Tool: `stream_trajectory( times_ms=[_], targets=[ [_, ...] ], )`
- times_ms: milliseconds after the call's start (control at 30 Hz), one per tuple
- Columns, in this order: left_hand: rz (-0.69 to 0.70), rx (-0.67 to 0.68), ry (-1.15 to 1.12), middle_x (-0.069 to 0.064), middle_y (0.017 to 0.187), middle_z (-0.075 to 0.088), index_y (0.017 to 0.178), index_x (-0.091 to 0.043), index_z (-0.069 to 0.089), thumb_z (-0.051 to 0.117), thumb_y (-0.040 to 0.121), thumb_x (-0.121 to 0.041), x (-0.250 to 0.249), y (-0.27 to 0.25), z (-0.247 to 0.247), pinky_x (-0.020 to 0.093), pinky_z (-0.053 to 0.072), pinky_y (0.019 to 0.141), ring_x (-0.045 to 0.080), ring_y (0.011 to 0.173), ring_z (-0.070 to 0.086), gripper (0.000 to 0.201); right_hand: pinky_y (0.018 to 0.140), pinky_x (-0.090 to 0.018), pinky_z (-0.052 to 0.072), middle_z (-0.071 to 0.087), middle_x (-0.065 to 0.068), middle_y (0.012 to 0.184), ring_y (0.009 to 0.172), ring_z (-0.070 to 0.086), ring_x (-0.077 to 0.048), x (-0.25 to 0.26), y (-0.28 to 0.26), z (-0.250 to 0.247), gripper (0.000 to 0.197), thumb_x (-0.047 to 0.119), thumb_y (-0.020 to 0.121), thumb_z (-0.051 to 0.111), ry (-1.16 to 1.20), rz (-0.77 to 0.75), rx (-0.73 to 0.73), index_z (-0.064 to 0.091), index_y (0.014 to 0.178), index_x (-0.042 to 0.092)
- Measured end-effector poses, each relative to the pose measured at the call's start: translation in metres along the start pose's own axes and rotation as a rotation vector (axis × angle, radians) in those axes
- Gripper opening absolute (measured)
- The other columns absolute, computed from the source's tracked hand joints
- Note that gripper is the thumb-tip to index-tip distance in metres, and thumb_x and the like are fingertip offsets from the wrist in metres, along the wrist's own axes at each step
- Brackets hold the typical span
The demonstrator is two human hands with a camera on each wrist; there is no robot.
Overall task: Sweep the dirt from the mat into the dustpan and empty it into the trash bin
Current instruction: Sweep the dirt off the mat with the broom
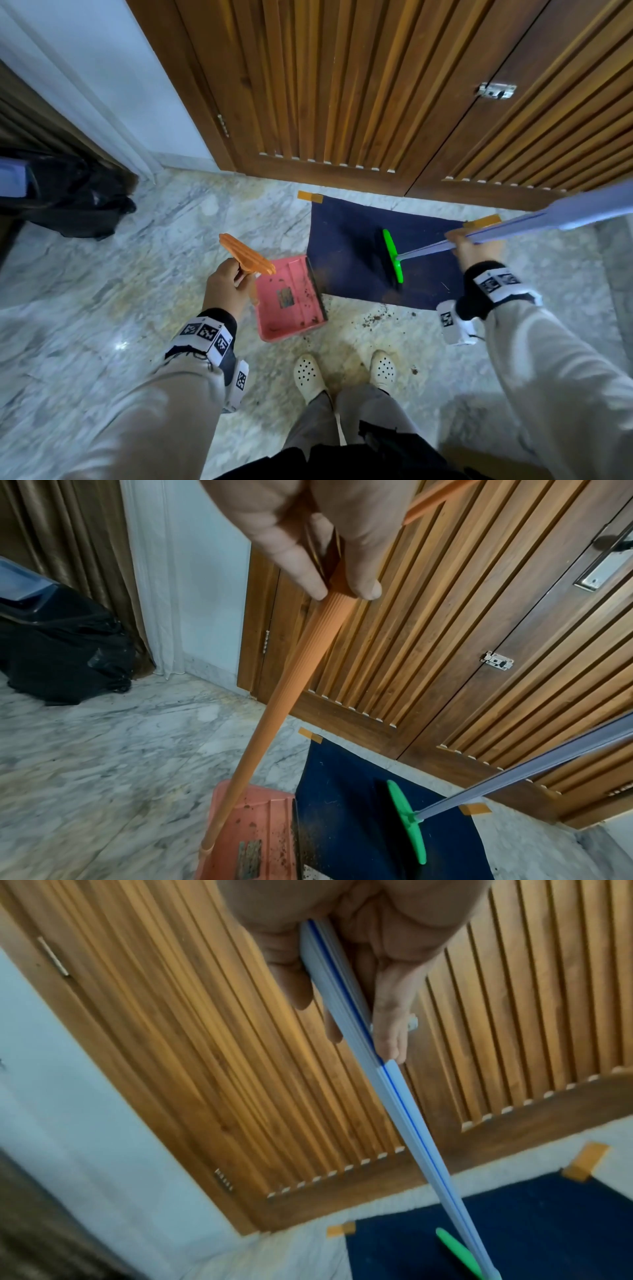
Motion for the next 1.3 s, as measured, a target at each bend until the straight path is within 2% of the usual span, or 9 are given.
stream_trajectory(
  times_ms=[100,200,333,467,600,733,933,1100,1300],
  targets=[
    [0.006,-0.008,0.007,0.000,0.094,0.057,0.093,-0.004,0.060,0.060,0.085,-0.003,0.003,0.000,-0.001,0.024,0.041,0.084,0.013,0.088,0.054,0.008,0.082,-0.038,0.047,0.066,-0.022,0.092,0.087,0.060,-0.035,-0.012,-0.031,0.055,0.017,0.012,0.084,0.059,-0.091,-0.043,0.124,0.067,0.086,-0.003],
    [-0.016,-0.004,0.041,-0.003,0.093,0.057,0.094,-0.008,0.061,0.059,0.086,-0.008,0.010,0.002,-0.001,0.024,0.041,0.081,0.013,0.087,0.055,0.008,0.083,-0.030,0.044,0.064,-0.008,0.081,0.087,0.059,-0.027,-0.020,-0.063,0.102,0.009,0.010,0.082,0.063,-0.031,-0.033,0.263,0.067,0.074,0.009],
    [-0.011,-0.002,0.039,-0.003,0.091,0.057,0.092,-0.011,0.060,0.059,0.086,-0.008,0.013,0.002,-0.002,0.023,0.041,0.082,0.011,0.086,0.055,0.007,0.088,-0.044,0.052,0.066,-0.014,0.082,0.088,0.064,-0.033,-0.016,-0.073,0.125,0.015,0.011,0.078,0.066,0.034,-0.014,0.386,0.065,0.065,0.018],
    [0.001,0.004,-0.029,-0.011,0.085,0.056,0.089,-0.008,0.057,0.060,0.085,-0.003,0.013,-0.001,-0.004,0.024,0.042,0.089,0.009,0.088,0.055,0.007,0.079,-0.049,0.054,0.064,-0.019,0.077,0.077,0.062,-0.034,0.011,-0.043,0.087,0.015,0.008,0.076,0.067,0.065,-0.029,0.266,0.064,0.062,0.012],
    [0.018,0.008,-0.024,0.002,0.095,0.058,0.091,-0.004,0.058,0.062,0.084,-0.004,0.012,-0.002,-0.004,0.024,0.042,0.090,0.014,0.092,0.056,0.008,0.056,-0.029,0.058,0.063,-0.004,0.051,0.062,0.063,-0.025,0.028,0.001,0.027,0.017,0.004,0.076,0.066,0.117,0.032,0.085,0.060,0.060,0.006],
    [0.020,0.009,-0.013,0.005,0.099,0.059,0.095,-0.002,0.059,0.062,0.084,-0.005,0.014,-0.002,-0.005,0.025,0.043,0.091,0.013,0.093,0.056,0.012,0.046,-0.024,0.055,0.060,-0.010,0.060,0.069,0.065,-0.028,0.032,0.020,-0.009,0.014,0.009,0.071,0.065,0.161,0.055,-0.058,0.056,0.060,0.009],
    [0.040,-0.005,-0.010,0.003,0.096,0.058,0.094,-0.002,0.060,0.062,0.084,-0.004,0.013,-0.004,-0.004,0.026,0.044,0.091,0.013,0.091,0.056,0.010,0.075,-0.044,0.054,0.059,-0.008,0.064,0.069,0.059,-0.027,0.006,-0.015,0.041,0.010,0.015,0.072,0.067,0.001,-0.004,0.055,0.065,0.064,0.009],
    [0.018,-0.004,0.042,-0.003,0.096,0.057,0.096,-0.007,0.061,0.060,0.086,-0.009,0.013,-0.005,0.000,0.018,0.040,0.080,0.009,0.087,0.054,0.010,0.080,-0.048,0.055,0.061,-0.007,0.069,0.075,0.061,-0.032,-0.015,-0.068,0.112,0.015,0.014,0.073,0.065,0.081,0.073,0.225,0.062,0.058,0.017],
    [-0.032,-0.005,0.003,-0.001,0.100,0.060,0.099,-0.008,0.061,0.059,0.086,-0.006,0.022,-0.005,-0.004,0.023,0.042,0.087,0.011,0.090,0.056,0.013,0.082,-0.048,0.054,0.062,-0.014,0.070,0.074,0.061,-0.033,-0.003,-0.078,0.130,0.019,0.006,0.074,0.064,0.152,0.019,0.350,0.064,0.056,0.013]
  ],
)
Point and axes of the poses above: each hand's wrist, its own y-axis towards the middle knuckle, its own z-axis out of the palm, x = y × z, the point moved 5 cm from there along y, towards the middle knuckle
